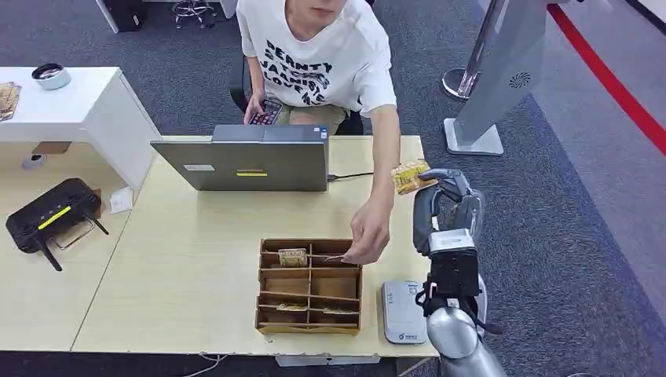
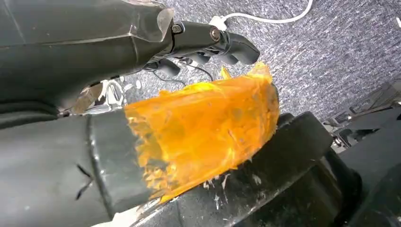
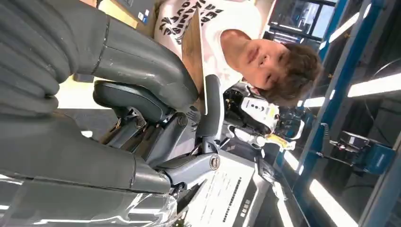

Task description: Pass the card to the sensor for recognition and then transmit it.

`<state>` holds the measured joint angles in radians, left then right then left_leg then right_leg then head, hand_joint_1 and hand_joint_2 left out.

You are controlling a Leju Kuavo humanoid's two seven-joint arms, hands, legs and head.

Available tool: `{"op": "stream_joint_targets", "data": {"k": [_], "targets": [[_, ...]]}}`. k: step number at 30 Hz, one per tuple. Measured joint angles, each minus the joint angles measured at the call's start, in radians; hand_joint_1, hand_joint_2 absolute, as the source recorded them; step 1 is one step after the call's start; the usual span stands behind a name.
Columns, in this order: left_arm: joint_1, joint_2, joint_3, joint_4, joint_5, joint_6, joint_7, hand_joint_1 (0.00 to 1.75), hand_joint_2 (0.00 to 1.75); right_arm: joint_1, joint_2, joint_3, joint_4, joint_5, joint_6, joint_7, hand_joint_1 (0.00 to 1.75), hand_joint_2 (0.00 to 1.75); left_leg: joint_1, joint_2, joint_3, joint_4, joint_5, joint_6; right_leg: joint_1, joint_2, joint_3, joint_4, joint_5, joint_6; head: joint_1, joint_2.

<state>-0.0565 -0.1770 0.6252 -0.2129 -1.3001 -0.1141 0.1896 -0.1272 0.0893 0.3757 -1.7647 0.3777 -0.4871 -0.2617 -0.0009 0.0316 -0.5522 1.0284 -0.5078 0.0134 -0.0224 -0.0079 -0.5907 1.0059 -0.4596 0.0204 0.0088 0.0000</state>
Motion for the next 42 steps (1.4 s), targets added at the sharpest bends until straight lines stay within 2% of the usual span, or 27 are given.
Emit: {"op": "stream_joint_targets", "data": {"k": [14,25,33,42], "targets": [[0.000,0.000,0.010,0.000,0.008,0.002,-0.001,0.00,0.00,0.045,0.000,-0.026,-0.020,0.036,-0.016,-0.015,1.75,1.75,0.000,0.000,0.000,0.000,0.000,0.000,0.000,0.000,0.000,0.000,0.000,0.000,0.000,0.000],[0.002,0.000,0.051,0.000,0.036,0.015,0.000,0.00,0.00,0.190,-0.014,-0.051,-0.073,0.259,-0.082,-0.019,1.75,1.75,0.000,0.000,0.000,0.000,0.000,0.000,0.000,0.000,0.000,0.000,-0.001,0.000,0.000,0.000],[0.002,0.000,0.084,0.000,0.047,0.021,0.007,0.00,0.00,0.280,-0.048,-0.051,-0.074,0.428,-0.121,0.032,1.75,1.75,0.000,0.000,0.000,0.000,0.000,0.000,0.000,0.000,0.000,0.000,-0.001,0.000,0.000,0.000],[0.002,0.000,0.109,0.000,0.048,0.023,0.008,0.00,0.00,0.315,-0.102,-0.049,-0.071,0.639,-0.139,0.102,1.75,1.75,0.000,0.000,0.000,0.000,0.000,0.000,0.000,0.000,0.000,0.000,-0.001,0.000,0.000,0.000]]}}
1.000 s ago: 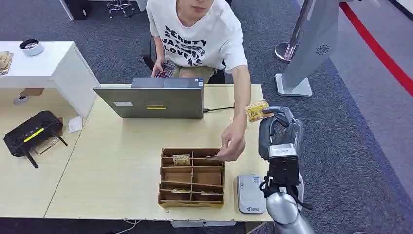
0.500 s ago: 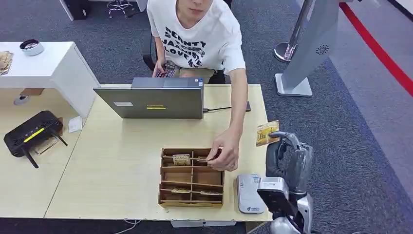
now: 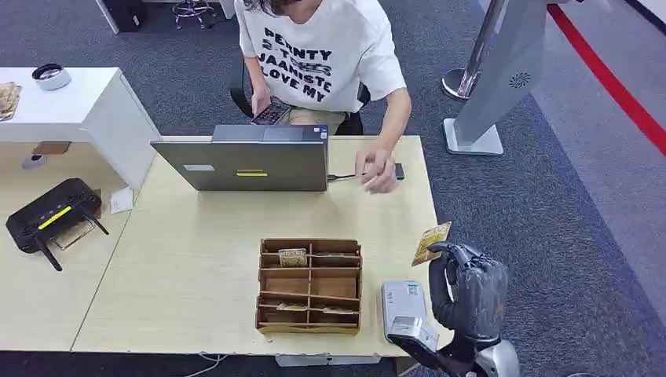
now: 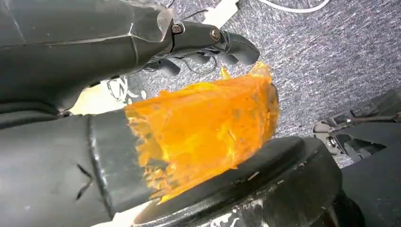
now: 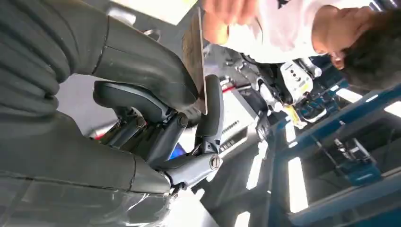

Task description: Pass the card to the sensor for recognition and then transmit it.

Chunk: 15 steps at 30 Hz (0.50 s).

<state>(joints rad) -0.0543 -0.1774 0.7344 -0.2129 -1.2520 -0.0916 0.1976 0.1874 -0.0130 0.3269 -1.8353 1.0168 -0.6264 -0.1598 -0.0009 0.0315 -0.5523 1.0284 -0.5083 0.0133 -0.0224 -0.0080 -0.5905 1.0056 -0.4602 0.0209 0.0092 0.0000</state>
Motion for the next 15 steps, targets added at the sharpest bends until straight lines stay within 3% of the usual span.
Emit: {"op": "stream_joint_targets", "data": {"k": [3,9,15], "targets": [[0.000,0.000,0.010,0.000,0.000,0.000,0.000,0.00,0.00,0.002,-0.028,0.015,0.008,0.102,-0.007,0.033,1.75,1.75,0.000,0.000,0.000,0.000,0.000,0.000,0.000,0.000,0.000,0.000,0.000,0.000,0.000,0.000],[0.000,0.000,0.016,0.000,-0.002,0.000,0.000,0.00,0.00,0.004,-0.063,0.034,0.023,0.172,-0.010,0.062,1.75,1.75,0.000,0.000,0.000,0.000,0.000,0.000,0.000,0.000,0.000,0.000,0.000,0.000,0.000,0.000],[-0.001,0.000,0.021,0.000,-0.012,-0.001,-0.005,0.00,0.00,-0.002,-0.140,0.084,0.047,0.346,-0.016,0.125,1.75,1.75,0.000,0.000,0.000,0.000,0.000,0.000,0.000,0.000,0.000,0.000,0.000,0.000,0.000,0.000]]}}
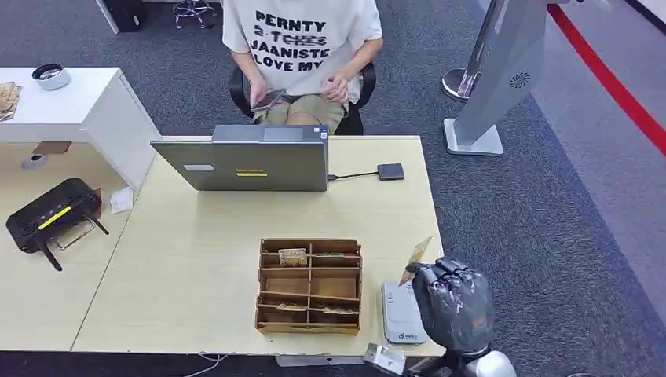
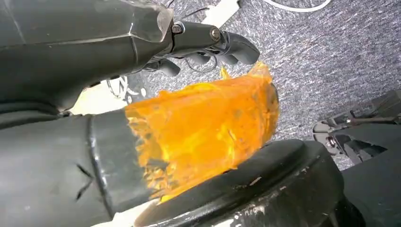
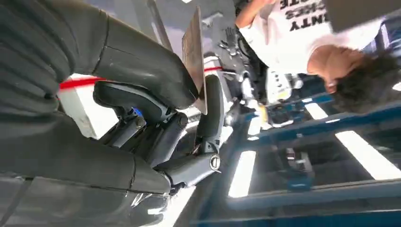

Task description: Pass the card to the sensor for recognition and then transmit it.

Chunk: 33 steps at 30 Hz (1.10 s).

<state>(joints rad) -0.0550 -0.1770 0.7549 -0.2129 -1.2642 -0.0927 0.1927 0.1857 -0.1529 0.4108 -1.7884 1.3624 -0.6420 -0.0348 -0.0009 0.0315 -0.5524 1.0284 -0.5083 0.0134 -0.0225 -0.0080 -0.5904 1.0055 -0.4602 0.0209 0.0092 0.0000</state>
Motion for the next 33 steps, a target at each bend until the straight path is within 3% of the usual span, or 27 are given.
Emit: {"op": "stream_joint_targets", "data": {"k": [9,18,24,29,33], "targets": [[-0.001,0.002,0.002,0.000,-0.015,-0.006,-0.006,0.00,0.00,-0.041,-0.151,0.109,0.045,0.158,0.006,0.042,1.75,1.75,0.000,0.000,0.000,0.000,0.000,0.000,0.000,0.000,0.000,0.000,0.000,0.000,0.000,0.000],[-0.001,0.005,0.003,0.000,-0.025,-0.008,-0.006,0.00,0.00,-0.089,-0.283,0.161,0.061,0.178,0.009,0.039,1.75,1.75,0.000,0.000,0.000,0.000,0.000,0.000,0.000,0.000,0.000,0.000,0.000,0.000,0.000,0.000],[-0.001,0.007,0.003,0.000,-0.035,-0.009,-0.006,0.00,0.00,-0.187,-0.434,0.186,0.074,0.178,0.011,0.047,1.75,1.75,-0.002,0.000,0.000,0.000,0.000,0.001,-0.001,0.000,0.001,-0.001,0.001,0.001,0.000,0.000],[-0.002,0.008,0.003,0.000,-0.041,-0.010,-0.006,0.00,0.00,-0.288,-0.553,0.273,0.090,0.178,0.026,0.118,1.75,1.75,-0.002,0.000,0.000,0.001,0.000,0.001,-0.002,0.000,0.001,-0.001,0.001,0.001,-0.001,0.000],[-0.002,0.010,0.003,0.000,-0.047,-0.012,-0.008,0.00,0.00,-0.389,-0.616,0.408,0.111,0.178,0.056,0.208,1.75,1.75,-0.002,0.000,0.001,0.001,0.000,0.001,-0.001,0.000,0.001,-0.001,0.001,0.001,0.000,0.000]]}}
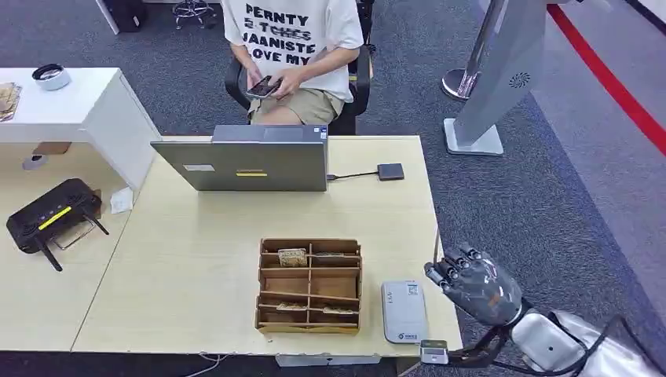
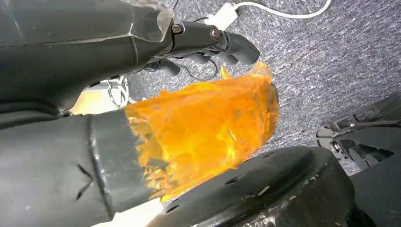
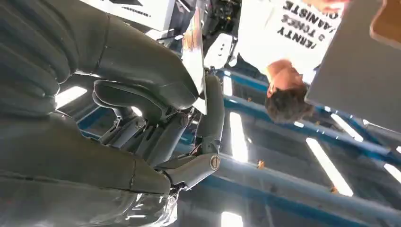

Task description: Pass the card to the sensor for recognition and then transmit it.

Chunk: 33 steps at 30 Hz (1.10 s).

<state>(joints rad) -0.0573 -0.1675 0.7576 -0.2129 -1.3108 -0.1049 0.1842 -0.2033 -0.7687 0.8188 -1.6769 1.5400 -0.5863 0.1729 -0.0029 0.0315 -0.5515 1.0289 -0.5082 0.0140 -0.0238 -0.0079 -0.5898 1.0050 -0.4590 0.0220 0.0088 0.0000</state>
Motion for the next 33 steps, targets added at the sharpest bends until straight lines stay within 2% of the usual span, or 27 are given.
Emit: {"op": "stream_joint_targets", "data": {"k": [5,8,11,17,21,33], "targets": [[-0.001,0.001,0.000,0.000,-0.003,-0.005,-0.004,0.00,0.00,-0.103,-0.050,0.187,0.026,0.000,0.025,0.065,1.75,1.75,0.000,0.000,0.000,0.000,0.000,0.000,0.000,0.000,0.000,0.000,0.000,0.000,0.000,0.000],[0.000,0.001,0.000,0.000,-0.003,-0.006,-0.005,0.00,0.00,-0.130,-0.069,0.258,0.039,0.000,0.032,0.064,1.75,1.75,0.000,0.000,0.000,0.000,0.000,0.000,0.000,0.000,0.000,0.000,0.000,0.000,0.000,0.000],[0.000,0.001,0.000,0.000,-0.003,-0.006,-0.005,0.00,0.00,-0.141,-0.082,0.291,0.047,0.000,0.045,0.040,1.75,1.75,0.000,0.000,0.000,0.000,0.000,0.000,0.000,0.000,0.000,0.000,0.000,0.000,0.000,0.000],[0.000,0.002,0.000,0.000,-0.003,-0.007,-0.005,0.00,0.00,-0.151,-0.115,0.313,0.048,0.000,0.067,-0.015,1.75,1.75,0.000,0.000,0.000,0.000,0.000,0.000,0.000,0.000,0.000,0.000,0.000,0.000,0.000,0.000],[0.000,0.002,0.000,0.000,-0.003,-0.008,-0.005,0.00,0.00,-0.142,-0.140,0.299,0.034,0.000,0.092,-0.083,1.75,1.75,0.000,0.000,0.000,0.000,0.000,0.000,0.000,0.000,0.000,0.000,0.000,0.000,0.000,0.000],[0.000,0.002,0.010,0.000,-0.003,-0.008,-0.006,0.00,0.00,-0.139,-0.144,0.257,0.014,-0.003,0.151,-0.213,1.75,1.75,0.000,0.000,-0.001,0.000,0.000,0.000,0.000,0.000,0.000,0.000,0.000,0.000,0.000,0.000]]}}
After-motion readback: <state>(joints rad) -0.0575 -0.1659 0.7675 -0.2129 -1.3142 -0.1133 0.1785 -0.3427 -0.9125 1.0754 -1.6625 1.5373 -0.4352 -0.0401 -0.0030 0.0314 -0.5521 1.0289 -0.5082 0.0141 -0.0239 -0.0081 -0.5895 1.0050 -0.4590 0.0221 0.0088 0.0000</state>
